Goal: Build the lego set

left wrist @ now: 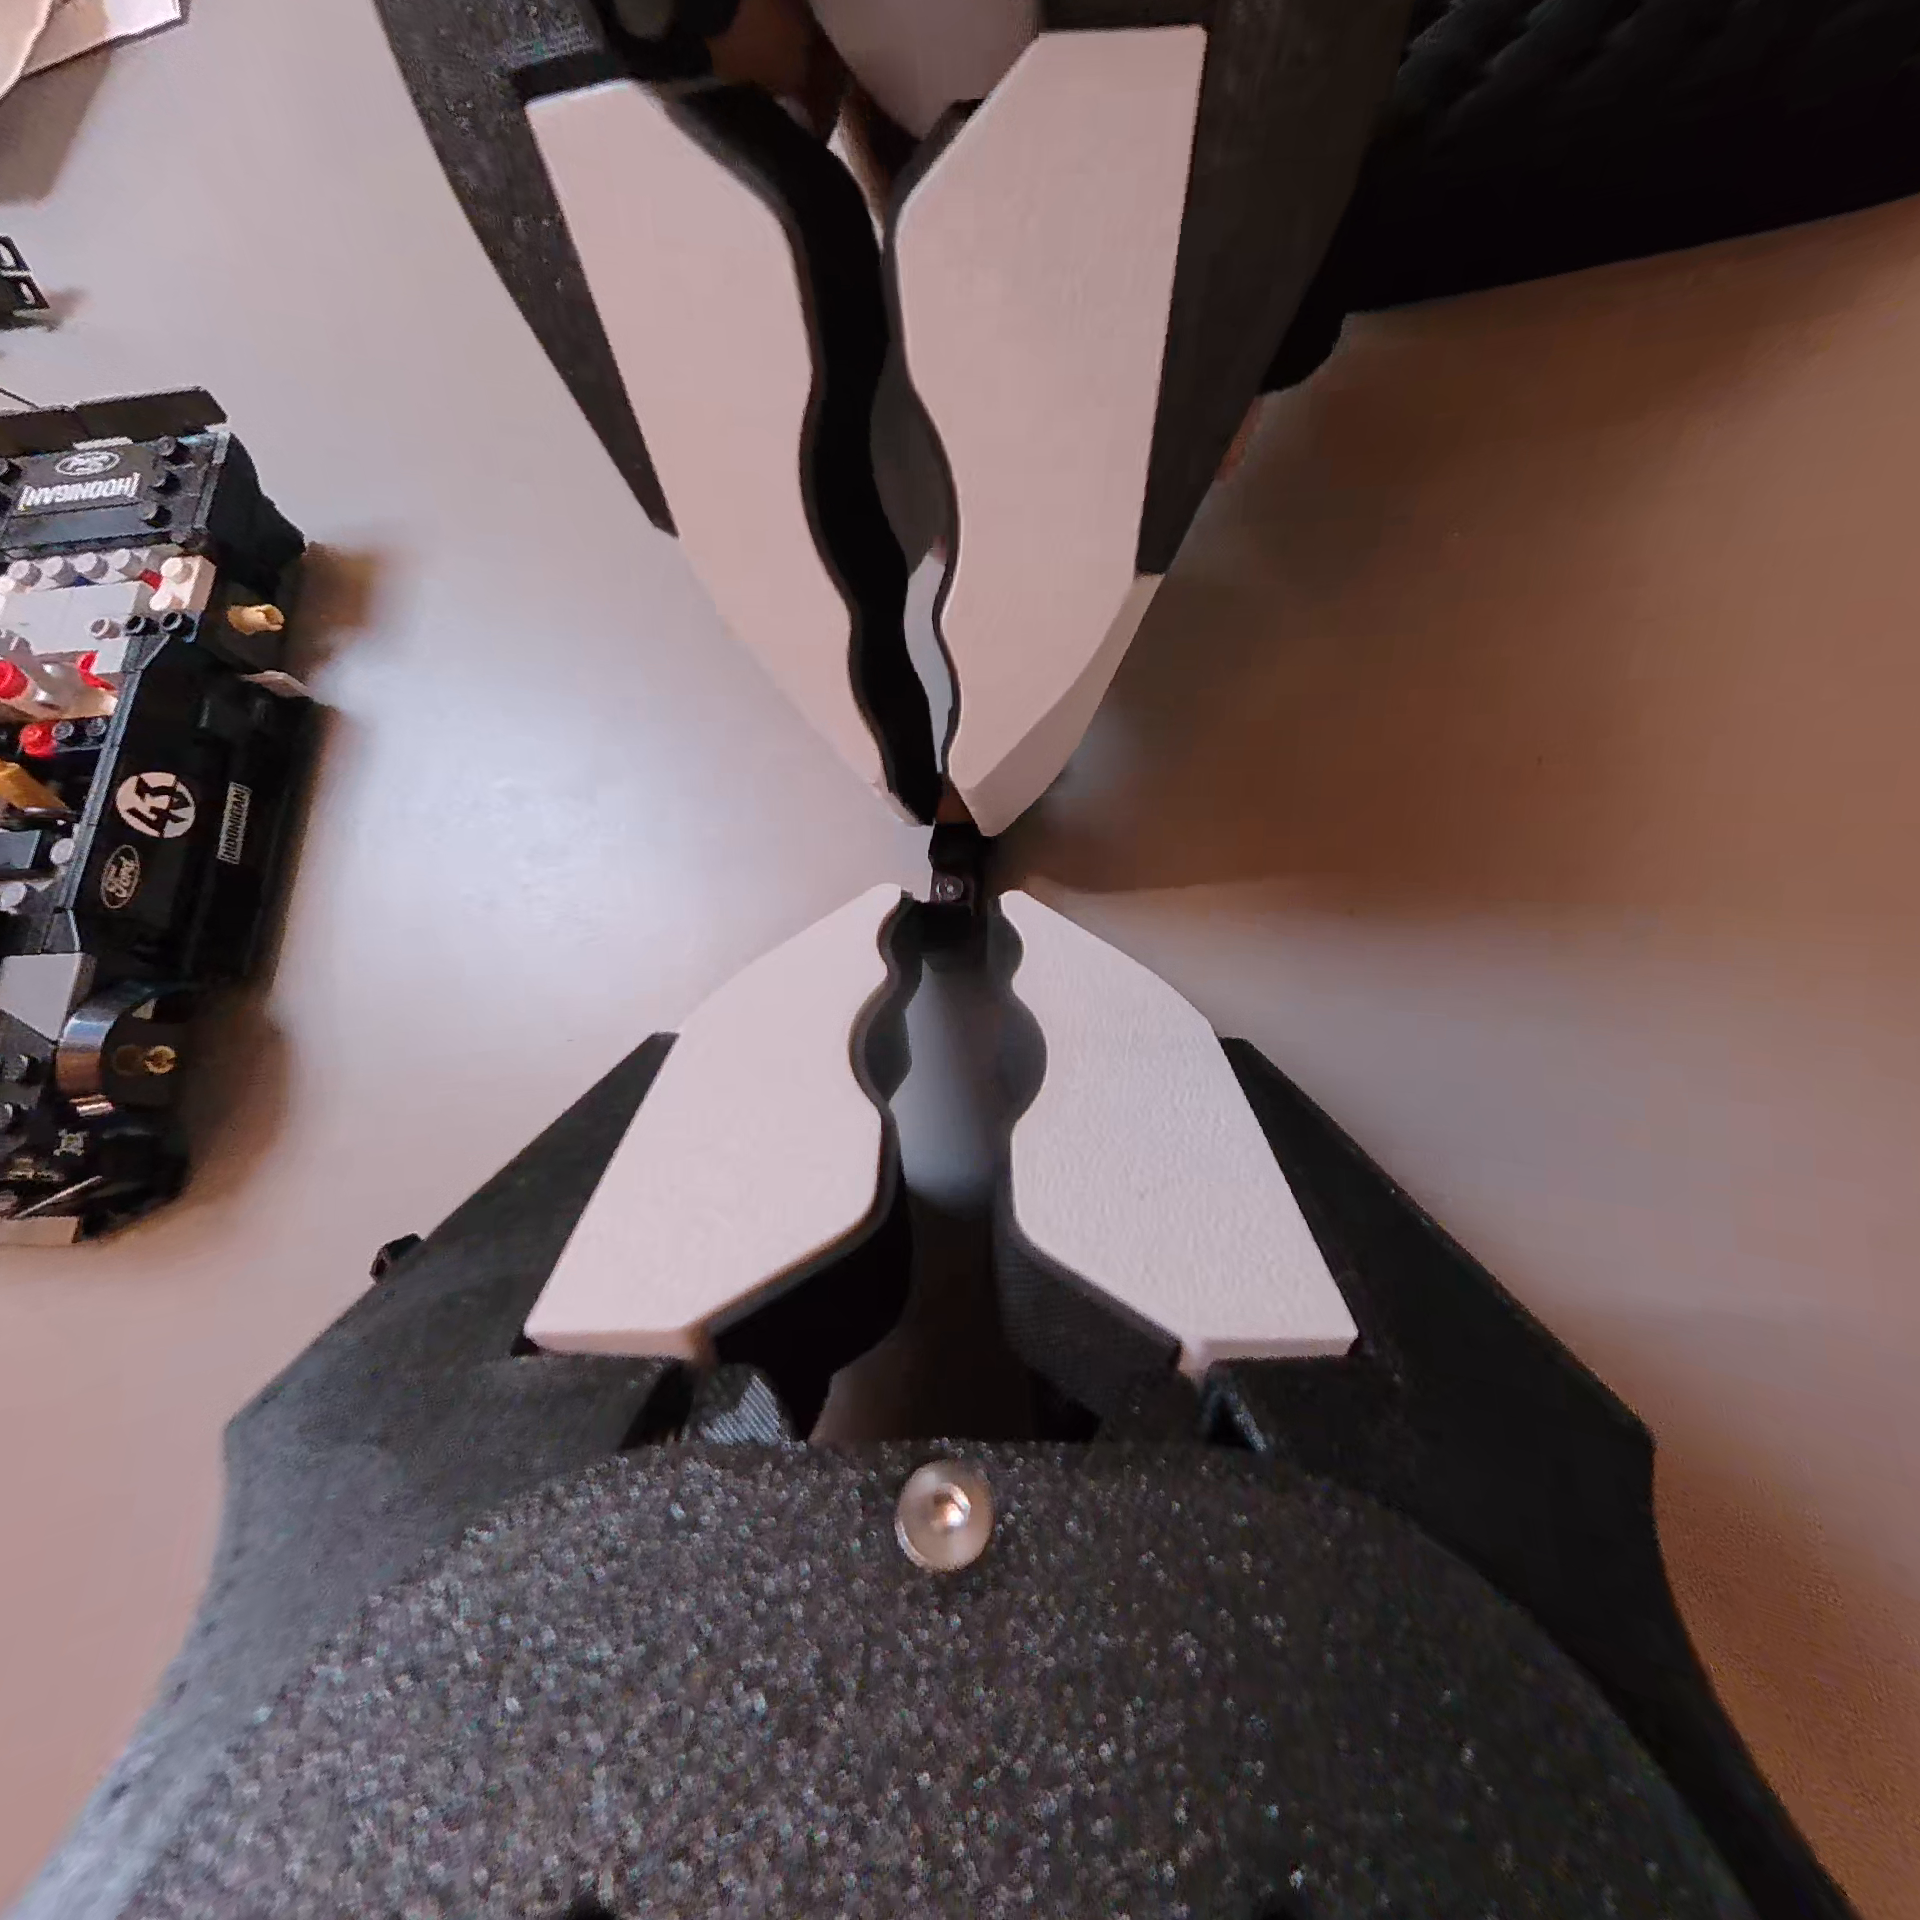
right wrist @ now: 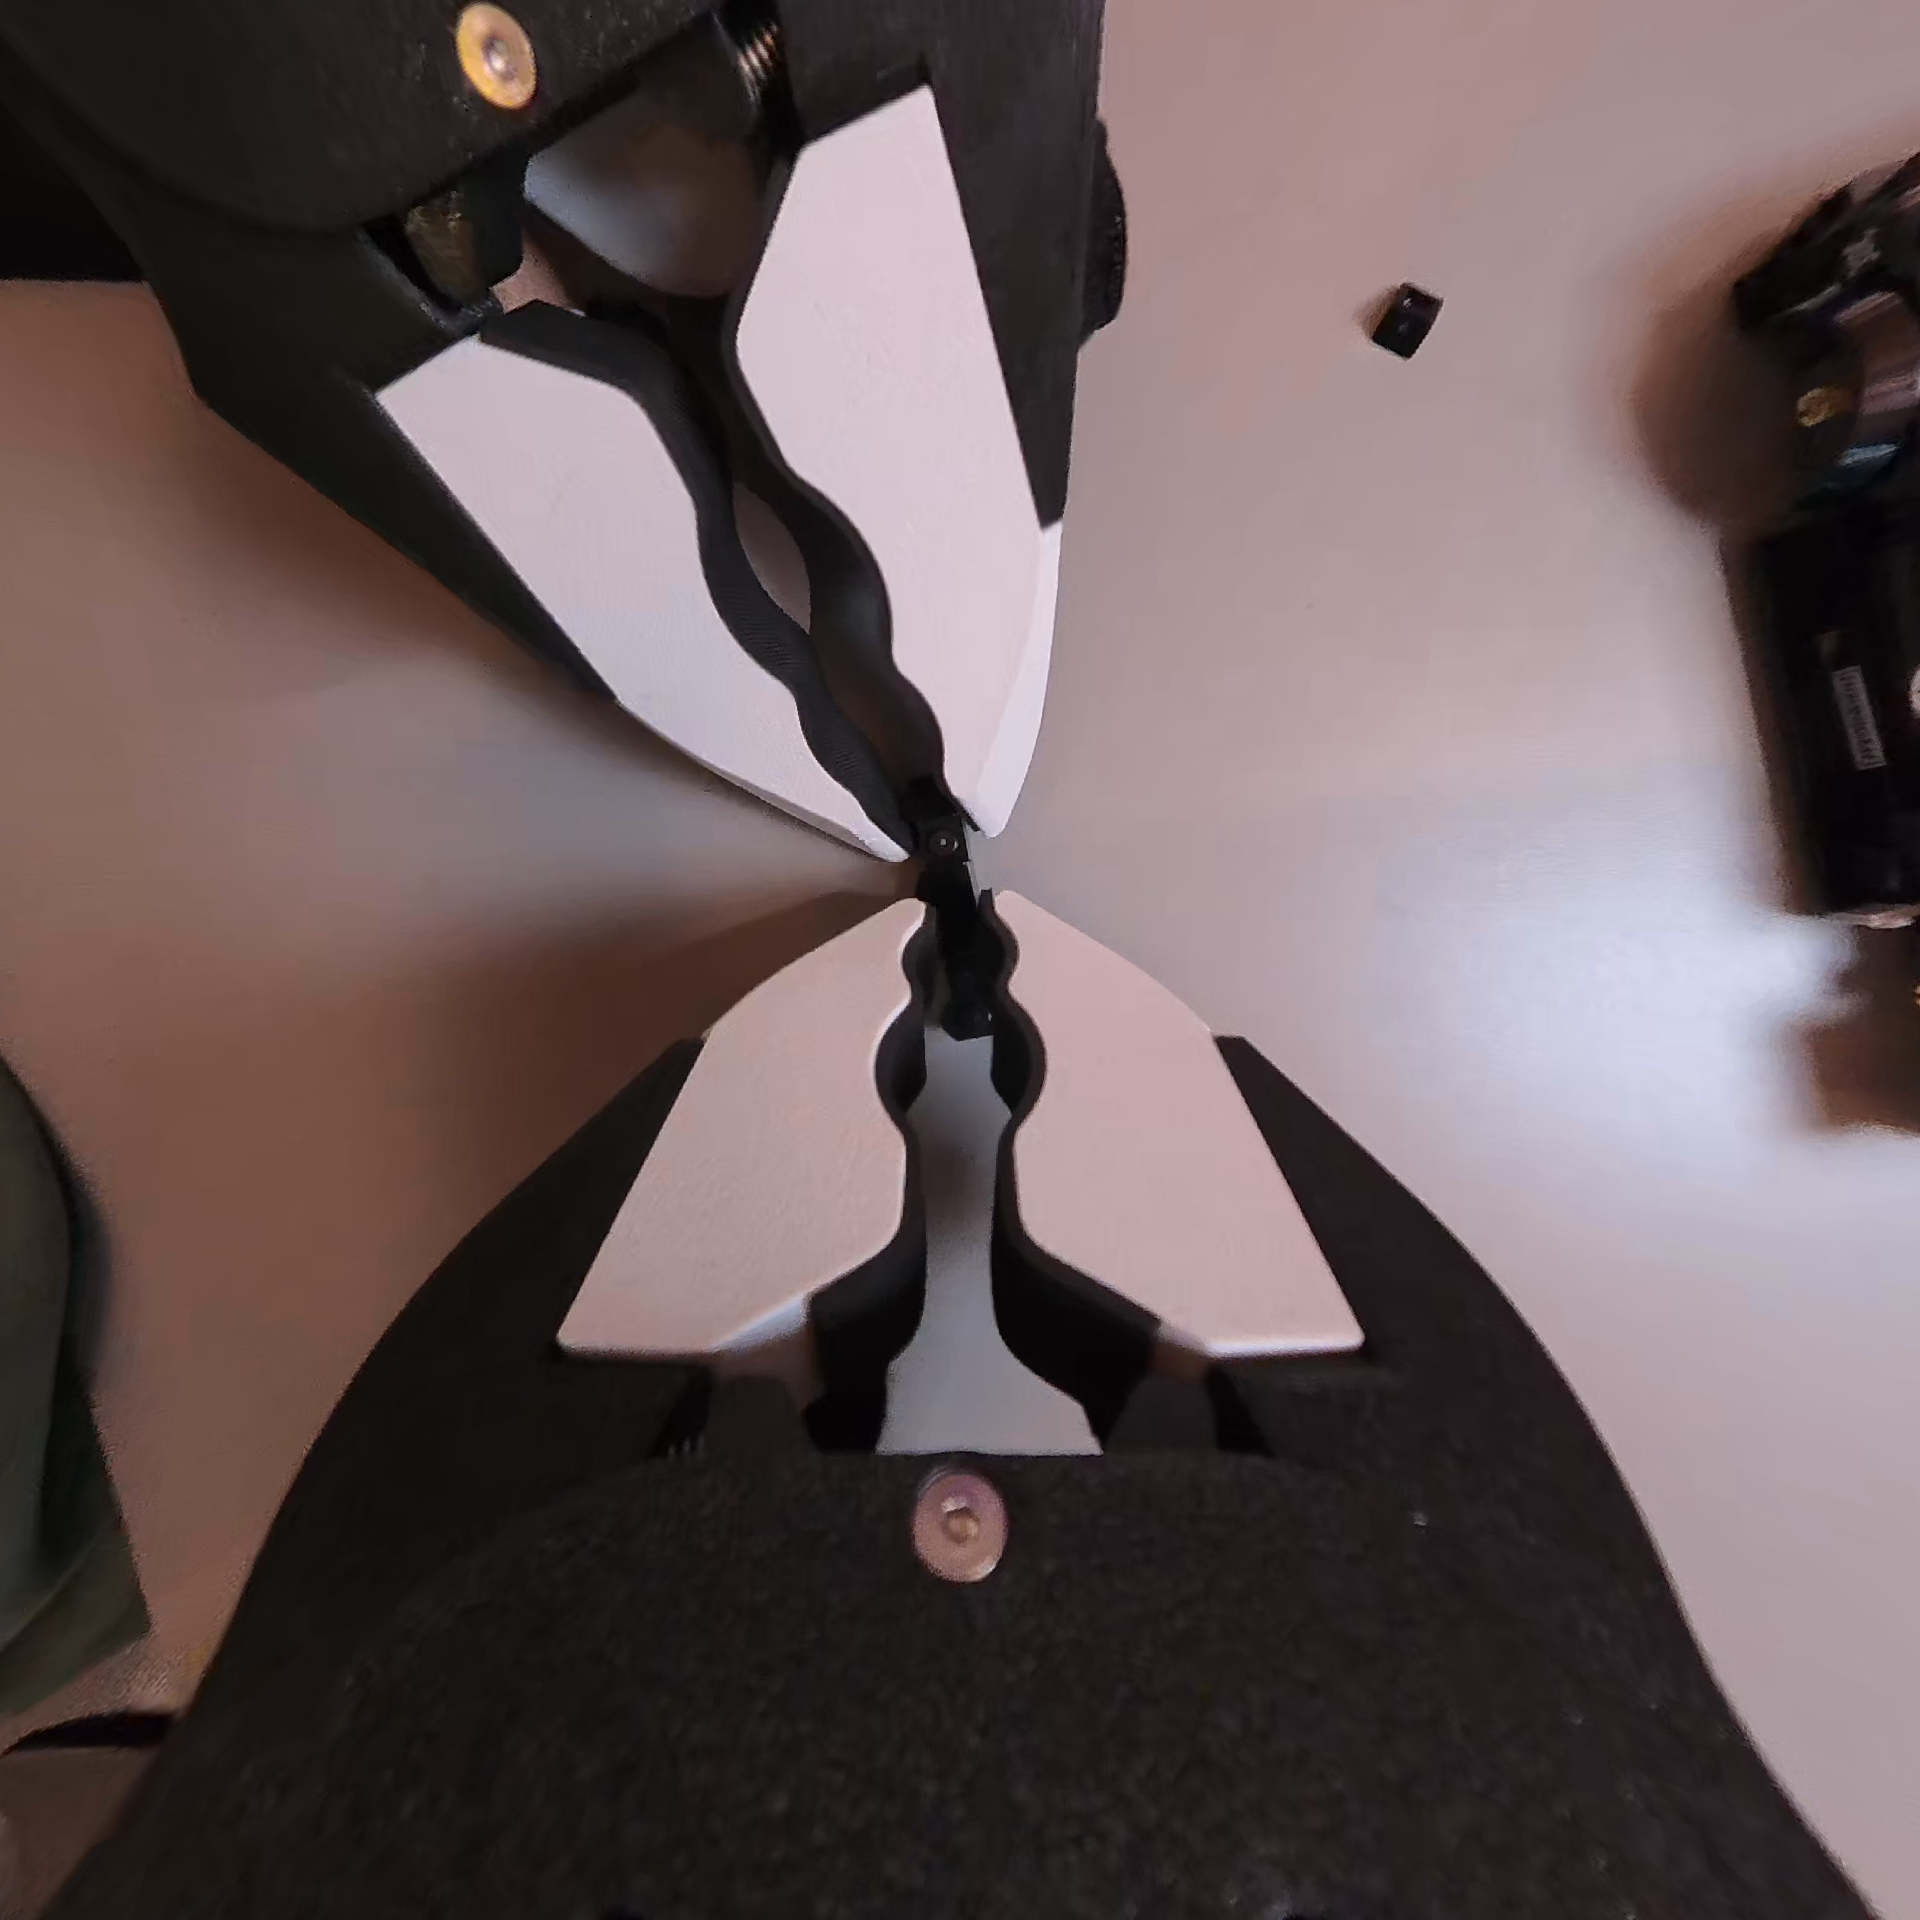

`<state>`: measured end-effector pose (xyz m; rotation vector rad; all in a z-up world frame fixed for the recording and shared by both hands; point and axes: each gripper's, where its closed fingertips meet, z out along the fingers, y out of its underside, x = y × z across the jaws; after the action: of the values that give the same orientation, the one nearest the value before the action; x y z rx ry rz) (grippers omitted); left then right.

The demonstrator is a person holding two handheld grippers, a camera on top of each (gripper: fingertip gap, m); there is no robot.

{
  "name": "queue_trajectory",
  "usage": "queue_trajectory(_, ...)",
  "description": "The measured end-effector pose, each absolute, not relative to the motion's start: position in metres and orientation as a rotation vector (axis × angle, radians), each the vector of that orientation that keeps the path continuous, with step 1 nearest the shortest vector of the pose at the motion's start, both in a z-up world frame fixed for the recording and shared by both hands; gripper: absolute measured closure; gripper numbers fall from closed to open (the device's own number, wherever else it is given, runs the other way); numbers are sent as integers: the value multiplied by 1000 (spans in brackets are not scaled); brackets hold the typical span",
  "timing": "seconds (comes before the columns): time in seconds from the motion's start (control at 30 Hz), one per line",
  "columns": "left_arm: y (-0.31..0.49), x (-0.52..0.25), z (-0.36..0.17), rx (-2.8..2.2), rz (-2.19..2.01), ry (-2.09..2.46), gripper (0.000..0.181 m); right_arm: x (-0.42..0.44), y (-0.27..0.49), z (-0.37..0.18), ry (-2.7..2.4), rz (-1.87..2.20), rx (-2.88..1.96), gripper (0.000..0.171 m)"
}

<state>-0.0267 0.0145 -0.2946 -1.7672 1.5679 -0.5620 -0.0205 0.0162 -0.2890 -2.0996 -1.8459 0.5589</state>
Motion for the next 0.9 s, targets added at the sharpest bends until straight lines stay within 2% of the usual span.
queue_trajectory(0.03,14,-27,-295,-1767,-564,1567,169,-21,16,-288,-1836,571,-2073,163)
queue_trajectory(0.1,14,-27,-294,-1759,-565,1566,169,-20,13,-284,-1808,634,-2035,150)
queue_trajectory(0.17,14,-27,-294,-1759,-567,1566,169,-19,13,-276,-1761,675,-2009,147)
queue_trajectory(0.27,14,-27,-294,-1759,-573,1567,169,-13,15,-276,-1752,619,-1977,150)
queue_trajectory(0.4,14,-27,-294,-1756,-570,1568,169,-16,16,-280,-1729,585,-1955,162)
queue_trajectory(0.9,13,-27,-294,-1769,-585,1567,169,-16,17,-289,-1851,511,-2046,163)
